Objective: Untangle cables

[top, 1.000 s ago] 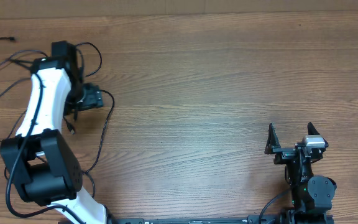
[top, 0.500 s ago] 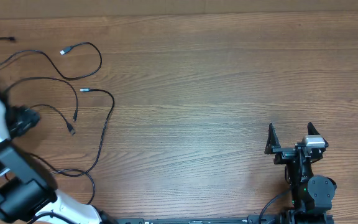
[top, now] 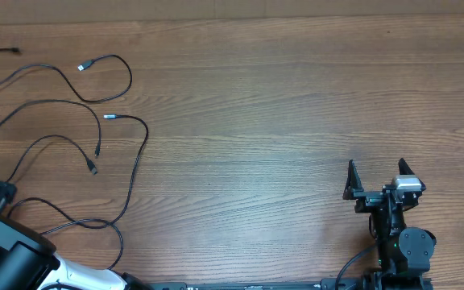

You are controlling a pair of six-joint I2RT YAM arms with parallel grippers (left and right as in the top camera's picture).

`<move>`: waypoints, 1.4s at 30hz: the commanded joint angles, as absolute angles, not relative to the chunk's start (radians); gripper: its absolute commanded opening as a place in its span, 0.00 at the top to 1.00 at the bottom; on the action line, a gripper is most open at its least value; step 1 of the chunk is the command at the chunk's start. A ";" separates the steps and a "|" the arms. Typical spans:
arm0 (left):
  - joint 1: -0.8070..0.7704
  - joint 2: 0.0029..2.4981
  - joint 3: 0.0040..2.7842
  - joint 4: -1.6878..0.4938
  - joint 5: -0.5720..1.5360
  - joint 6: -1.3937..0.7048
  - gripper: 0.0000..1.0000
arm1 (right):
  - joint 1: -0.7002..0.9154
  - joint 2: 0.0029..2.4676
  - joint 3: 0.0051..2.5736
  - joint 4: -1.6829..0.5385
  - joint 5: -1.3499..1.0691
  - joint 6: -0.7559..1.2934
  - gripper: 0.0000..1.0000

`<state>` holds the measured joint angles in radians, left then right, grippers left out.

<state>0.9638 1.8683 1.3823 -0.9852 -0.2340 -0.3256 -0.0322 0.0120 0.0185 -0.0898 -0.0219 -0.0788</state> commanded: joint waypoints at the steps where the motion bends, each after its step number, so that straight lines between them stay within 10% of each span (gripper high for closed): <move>1: 0.968 1.878 1.319 -0.941 -0.205 -0.303 0.07 | -0.033 0.003 0.008 -0.084 -0.023 -0.076 0.00; 17: 0.969 1.878 1.112 -0.778 -0.162 -0.253 0.35 | -0.033 0.003 0.008 -0.084 -0.023 -0.076 0.00; 21: 0.969 1.878 1.113 -0.756 -0.194 -0.253 0.66 | -0.033 0.003 0.008 -0.084 -0.023 -0.075 0.00; 30: 0.969 1.877 1.195 -0.727 -0.220 -0.242 0.94 | -0.033 0.003 0.008 -0.084 -0.023 -0.076 0.00; 42: 1.016 1.877 1.362 -0.754 -0.396 -0.238 0.96 | -0.033 0.003 0.008 -0.084 -0.023 -0.076 0.00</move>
<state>0.9848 1.8683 1.3052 -0.7593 -0.3405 -0.2508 -0.0319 0.0120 0.0185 -0.0902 -0.0219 -0.0788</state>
